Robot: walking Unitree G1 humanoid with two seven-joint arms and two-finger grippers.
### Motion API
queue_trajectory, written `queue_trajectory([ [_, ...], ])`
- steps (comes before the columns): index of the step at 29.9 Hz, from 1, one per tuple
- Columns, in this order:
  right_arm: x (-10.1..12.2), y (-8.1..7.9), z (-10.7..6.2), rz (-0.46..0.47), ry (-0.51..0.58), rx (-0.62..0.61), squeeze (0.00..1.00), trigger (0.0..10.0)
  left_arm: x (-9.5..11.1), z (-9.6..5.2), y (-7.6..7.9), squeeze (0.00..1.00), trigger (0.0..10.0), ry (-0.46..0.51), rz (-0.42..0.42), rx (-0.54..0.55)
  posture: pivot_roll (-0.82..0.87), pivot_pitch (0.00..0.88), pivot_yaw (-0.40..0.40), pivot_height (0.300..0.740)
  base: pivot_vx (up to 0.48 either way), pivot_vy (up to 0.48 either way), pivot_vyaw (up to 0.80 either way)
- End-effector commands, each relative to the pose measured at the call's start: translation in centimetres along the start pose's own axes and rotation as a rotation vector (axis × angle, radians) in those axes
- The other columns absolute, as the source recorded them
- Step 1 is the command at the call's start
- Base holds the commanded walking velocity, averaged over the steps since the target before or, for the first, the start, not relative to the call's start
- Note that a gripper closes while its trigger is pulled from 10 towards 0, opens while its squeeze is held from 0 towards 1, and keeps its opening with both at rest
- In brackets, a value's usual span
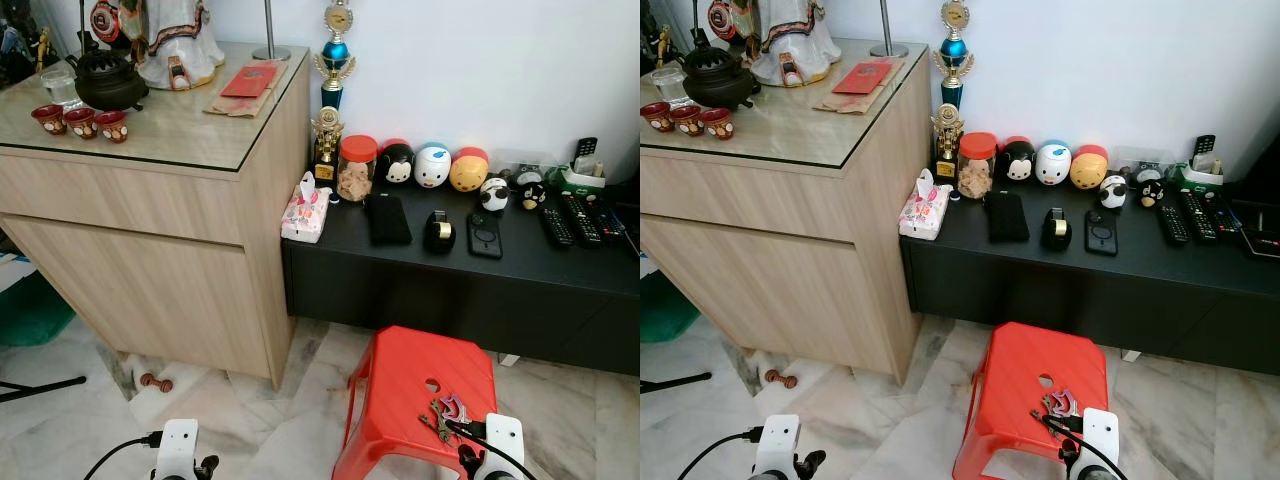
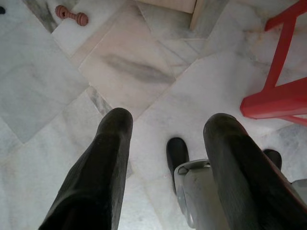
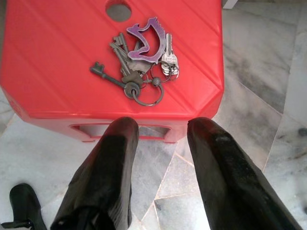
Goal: Hang keys on a hook
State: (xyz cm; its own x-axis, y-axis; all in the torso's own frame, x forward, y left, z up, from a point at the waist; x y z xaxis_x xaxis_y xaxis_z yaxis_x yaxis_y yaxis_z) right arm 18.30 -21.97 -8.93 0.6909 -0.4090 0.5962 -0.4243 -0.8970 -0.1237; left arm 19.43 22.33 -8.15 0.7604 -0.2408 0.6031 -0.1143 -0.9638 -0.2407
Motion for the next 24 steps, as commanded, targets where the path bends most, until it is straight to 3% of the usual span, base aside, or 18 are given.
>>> queue_trajectory([
  [1,0.6,0.5,0.0,0.033,0.021,-0.027,0.00,10.0,-0.2,0.0,0.3,0.00,10.0,-0.017,-0.020,-0.004,-0.03,0.000,-0.040,0.740,0.000,0.000,0.00],
  [4,0.5,1.2,-0.1,0.119,0.039,-0.064,0.00,10.0,-0.1,0.0,0.5,0.00,10.0,-0.018,-0.017,-0.008,-0.04,0.000,-0.050,0.720,0.000,0.000,0.00],
  [7,-0.3,1.1,-0.2,0.063,0.016,-0.043,0.00,10.0,-0.1,0.0,0.4,0.00,10.0,-0.014,-0.034,0.008,-0.03,0.014,-0.068,0.700,0.000,0.000,0.00],
  [11,-0.8,1.3,-0.3,0.057,0.006,-0.044,0.00,10.0,-0.1,0.0,0.2,0.00,10.0,-0.018,-0.045,0.019,-0.04,0.029,-0.065,0.680,0.000,0.000,0.00],
  [20,-0.1,0.6,-0.1,0.064,0.017,-0.043,0.00,10.0,-0.2,0.0,0.1,0.00,10.0,-0.026,-0.048,0.014,-0.03,0.027,-0.060,0.625,0.000,0.000,0.00],
  [24,0.8,0.1,0.0,0.080,0.058,-0.029,0.00,10.0,-0.2,0.0,0.1,0.00,10.0,-0.015,-0.079,0.043,-0.04,0.008,-0.059,0.625,0.000,0.000,0.00],
])
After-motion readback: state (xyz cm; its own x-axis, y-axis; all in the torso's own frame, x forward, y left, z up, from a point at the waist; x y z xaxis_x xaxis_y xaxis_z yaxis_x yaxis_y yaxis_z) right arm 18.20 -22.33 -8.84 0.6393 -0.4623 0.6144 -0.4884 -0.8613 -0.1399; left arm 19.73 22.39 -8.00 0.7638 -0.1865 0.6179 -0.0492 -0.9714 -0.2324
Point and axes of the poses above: a point about 5 cm out from each wrist's last joint towards the gripper, its own z axis pointing out of the wrist towards the gripper, its own x axis along the axis of the wrist's last joint, y = z × x, the point moved 1 cm from there along z, pointing out of the wrist towards the gripper, and after that the axes turned 14 degrees about z, right-handed, at the moved point
